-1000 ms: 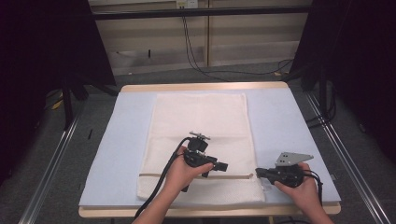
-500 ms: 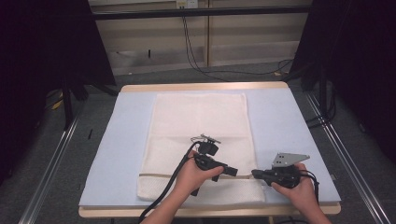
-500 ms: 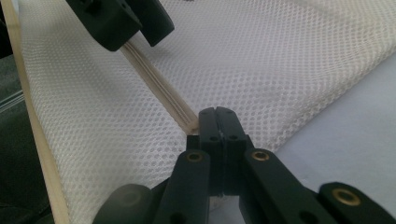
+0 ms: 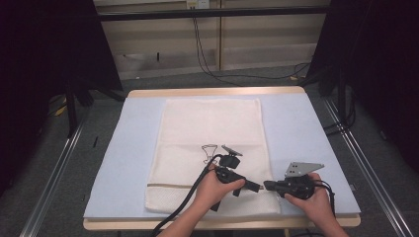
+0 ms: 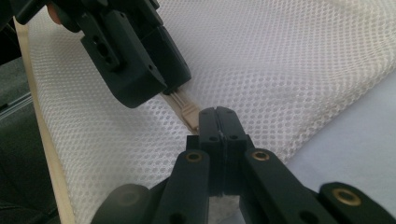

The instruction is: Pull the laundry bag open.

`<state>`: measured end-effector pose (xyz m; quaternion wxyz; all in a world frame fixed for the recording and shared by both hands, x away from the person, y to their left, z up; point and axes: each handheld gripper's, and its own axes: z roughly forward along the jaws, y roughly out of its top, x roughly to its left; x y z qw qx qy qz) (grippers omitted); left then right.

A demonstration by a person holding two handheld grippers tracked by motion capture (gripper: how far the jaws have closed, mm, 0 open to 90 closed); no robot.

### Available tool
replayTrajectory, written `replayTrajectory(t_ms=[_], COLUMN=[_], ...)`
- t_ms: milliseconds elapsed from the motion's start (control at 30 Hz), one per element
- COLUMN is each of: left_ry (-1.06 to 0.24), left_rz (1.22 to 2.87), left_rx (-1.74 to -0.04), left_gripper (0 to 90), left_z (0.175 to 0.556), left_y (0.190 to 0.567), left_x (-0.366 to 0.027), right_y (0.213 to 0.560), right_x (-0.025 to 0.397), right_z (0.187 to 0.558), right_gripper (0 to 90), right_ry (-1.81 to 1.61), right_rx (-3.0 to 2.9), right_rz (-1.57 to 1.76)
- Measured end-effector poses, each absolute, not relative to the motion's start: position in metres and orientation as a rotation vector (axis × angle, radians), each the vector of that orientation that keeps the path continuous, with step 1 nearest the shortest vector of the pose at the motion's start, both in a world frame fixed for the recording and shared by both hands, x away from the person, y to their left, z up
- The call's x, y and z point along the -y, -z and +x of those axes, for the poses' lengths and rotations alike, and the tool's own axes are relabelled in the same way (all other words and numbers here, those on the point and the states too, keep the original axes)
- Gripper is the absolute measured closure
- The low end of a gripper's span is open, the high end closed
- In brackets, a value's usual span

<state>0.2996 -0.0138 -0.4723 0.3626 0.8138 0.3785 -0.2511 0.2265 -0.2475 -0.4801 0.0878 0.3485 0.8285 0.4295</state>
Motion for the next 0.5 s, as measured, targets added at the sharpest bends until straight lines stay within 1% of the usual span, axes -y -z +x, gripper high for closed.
replayTrajectory(t_ms=[100, 267, 400, 500], left_ry=[0.661, 0.675, 0.683, 0.677], left_rz=[2.089, 2.085, 2.052, 2.054], left_rx=[-0.979, -0.980, -1.038, -1.061], left_gripper=[56.6, 58.1, 63.0, 64.5], left_z=[0.301, 0.302, 0.302, 0.301], left_y=[0.475, 0.477, 0.480, 0.482], left_x=[0.015, 0.018, 0.024, 0.028], right_y=[0.480, 0.480, 0.481, 0.482], right_x=[0.248, 0.254, 0.254, 0.253], right_z=[0.226, 0.228, 0.228, 0.228], right_gripper=[90.0, 90.0, 90.0, 90.0], right_ry=[-1.268, -1.252, -1.247, -1.243], right_rx=[-2.462, -2.436, -2.447, -2.450], right_rz=[1.046, 1.078, 1.081, 1.080])
